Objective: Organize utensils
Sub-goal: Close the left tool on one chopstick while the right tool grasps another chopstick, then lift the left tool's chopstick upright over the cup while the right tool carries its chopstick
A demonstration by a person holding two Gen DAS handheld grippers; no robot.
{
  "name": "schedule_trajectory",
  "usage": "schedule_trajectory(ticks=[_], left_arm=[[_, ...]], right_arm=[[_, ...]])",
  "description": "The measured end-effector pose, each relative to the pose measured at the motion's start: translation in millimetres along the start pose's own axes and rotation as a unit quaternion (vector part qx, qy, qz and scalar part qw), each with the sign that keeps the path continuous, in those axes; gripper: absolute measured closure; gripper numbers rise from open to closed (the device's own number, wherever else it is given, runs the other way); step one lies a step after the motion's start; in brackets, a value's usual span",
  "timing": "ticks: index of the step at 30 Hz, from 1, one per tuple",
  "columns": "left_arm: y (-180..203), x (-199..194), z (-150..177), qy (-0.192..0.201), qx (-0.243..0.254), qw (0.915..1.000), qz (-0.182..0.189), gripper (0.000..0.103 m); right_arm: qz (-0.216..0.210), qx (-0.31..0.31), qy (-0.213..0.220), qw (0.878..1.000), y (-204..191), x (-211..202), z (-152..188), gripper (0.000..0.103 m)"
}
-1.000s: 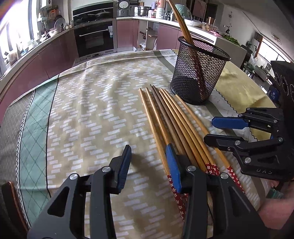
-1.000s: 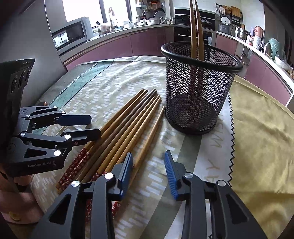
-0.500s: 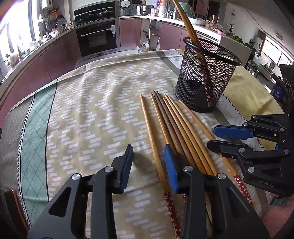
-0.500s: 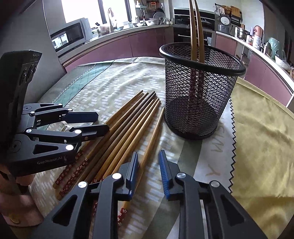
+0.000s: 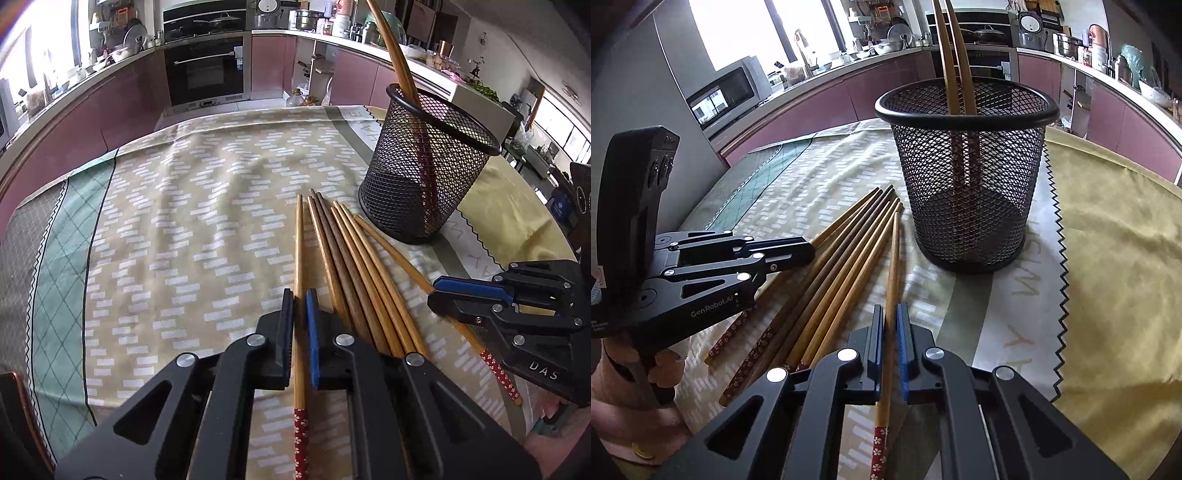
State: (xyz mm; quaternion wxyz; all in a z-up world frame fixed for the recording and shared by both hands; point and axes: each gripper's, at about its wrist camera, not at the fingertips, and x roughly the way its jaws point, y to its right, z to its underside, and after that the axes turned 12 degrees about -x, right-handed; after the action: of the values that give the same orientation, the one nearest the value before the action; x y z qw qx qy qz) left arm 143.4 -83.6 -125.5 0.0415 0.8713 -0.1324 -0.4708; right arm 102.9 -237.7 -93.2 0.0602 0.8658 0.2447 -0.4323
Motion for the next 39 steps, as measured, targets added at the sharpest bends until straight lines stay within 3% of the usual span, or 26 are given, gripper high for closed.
schedule_trajectory(ticks=[6, 10, 21, 39], left_arm=[[-2.9, -16.2, 2.4, 0.013, -0.002, 0.9998, 0.014, 0.095], [-4.1, -31.6, 2.2, 0.024, -0.002, 0.9993, 0.027, 0.095], [-3.6, -89.8, -5.8, 0.072, 0.002, 0.9942, 0.079, 0.095], [6.5, -169.6, -37.0, 0.147, -0.001, 0.9779, 0.148, 0.096]], right_arm=[[-0.01, -0.003, 0.013, 1.0, 0.4, -11.5, 1.5, 0.097], [-0.041, 0.001, 0.036, 0.999, -0.3, -24.5, 0.0, 0.097], [-0.073, -0.002, 0.103, 0.992, 0.6, -64.9, -10.0, 0.097], [-0.049, -0.002, 0.197, 0.979, 23.0, -118.2, -30.3, 0.097]])
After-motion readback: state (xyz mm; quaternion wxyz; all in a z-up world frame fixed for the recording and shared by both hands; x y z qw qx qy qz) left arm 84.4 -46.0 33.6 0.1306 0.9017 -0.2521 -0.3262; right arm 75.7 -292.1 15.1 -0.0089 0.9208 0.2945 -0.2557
